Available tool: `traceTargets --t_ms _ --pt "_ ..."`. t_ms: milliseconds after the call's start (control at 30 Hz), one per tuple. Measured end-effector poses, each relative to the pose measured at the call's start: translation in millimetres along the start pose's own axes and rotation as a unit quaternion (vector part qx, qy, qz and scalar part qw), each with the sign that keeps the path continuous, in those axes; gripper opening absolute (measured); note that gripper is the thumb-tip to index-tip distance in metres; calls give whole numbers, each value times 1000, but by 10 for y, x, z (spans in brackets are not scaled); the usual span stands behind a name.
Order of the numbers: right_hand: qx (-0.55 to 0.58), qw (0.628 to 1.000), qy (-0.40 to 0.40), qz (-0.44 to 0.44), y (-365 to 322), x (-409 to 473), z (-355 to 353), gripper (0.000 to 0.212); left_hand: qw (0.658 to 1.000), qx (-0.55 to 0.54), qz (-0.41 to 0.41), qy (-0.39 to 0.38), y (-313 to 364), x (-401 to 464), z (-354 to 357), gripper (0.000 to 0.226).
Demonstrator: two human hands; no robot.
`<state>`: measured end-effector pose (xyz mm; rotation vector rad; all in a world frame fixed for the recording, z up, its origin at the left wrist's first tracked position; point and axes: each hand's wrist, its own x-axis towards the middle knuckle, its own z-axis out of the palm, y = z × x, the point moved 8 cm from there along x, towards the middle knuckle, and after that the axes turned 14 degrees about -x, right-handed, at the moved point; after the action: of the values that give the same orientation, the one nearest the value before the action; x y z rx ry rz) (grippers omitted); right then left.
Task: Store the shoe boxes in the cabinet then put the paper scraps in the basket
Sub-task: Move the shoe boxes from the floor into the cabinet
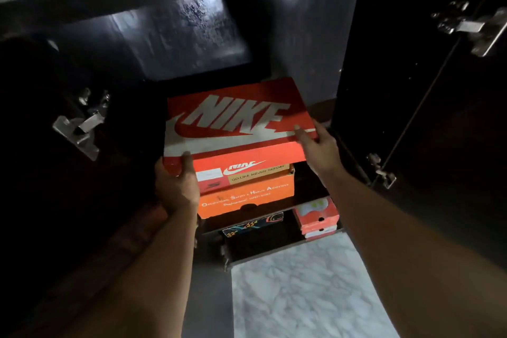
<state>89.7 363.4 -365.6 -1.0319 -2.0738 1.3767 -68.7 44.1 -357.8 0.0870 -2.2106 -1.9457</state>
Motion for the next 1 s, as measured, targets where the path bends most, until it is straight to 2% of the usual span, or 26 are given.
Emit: traceTargets --t_ms 167,333,467,567,600,633,700,767,833,900,1000 --pt "10 999 -32 8 -25 337 308 35 997 -12 -48 62 -174 311 132 73" --pt "-23 999 -26 27 -79 527 472 47 984 -61 -140 96 -401 595 235 99" --pt "-52 997 -38 40 -157 599 521 56 965 -65 -249 53 -489 588 326 82" --pt "-57 993 -52 87 -206 565 509 70 964 -81 -245 72 -581 438 266 111" --pt "-53 992 -44 101 -180 522 478 77 965 -79 -236 83 -668 346 242 116" --pt "-50 993 -27 108 -158 446 409 84 968 -74 -229 78 -718 186 240 111" --pt "-50 992 2 114 -52 227 257 90 971 -51 -233 20 -678 -272 300 90" --pt "-47 989 -5 142 137 -61 91 86 970 -10 -227 -84 -581 -751 467 66" --pt "-65 979 -31 193 507 -401 -83 79 948 35 -254 -189 -645 -1204 657 44" --pt "-68 971 -51 223 940 -826 -280 75 889 97 -322 -310 -807 -1759 837 30" --pt "-71 956 -6 285 1672 -1602 -777 96 751 235 -384 -483 -1016 -2637 930 27"
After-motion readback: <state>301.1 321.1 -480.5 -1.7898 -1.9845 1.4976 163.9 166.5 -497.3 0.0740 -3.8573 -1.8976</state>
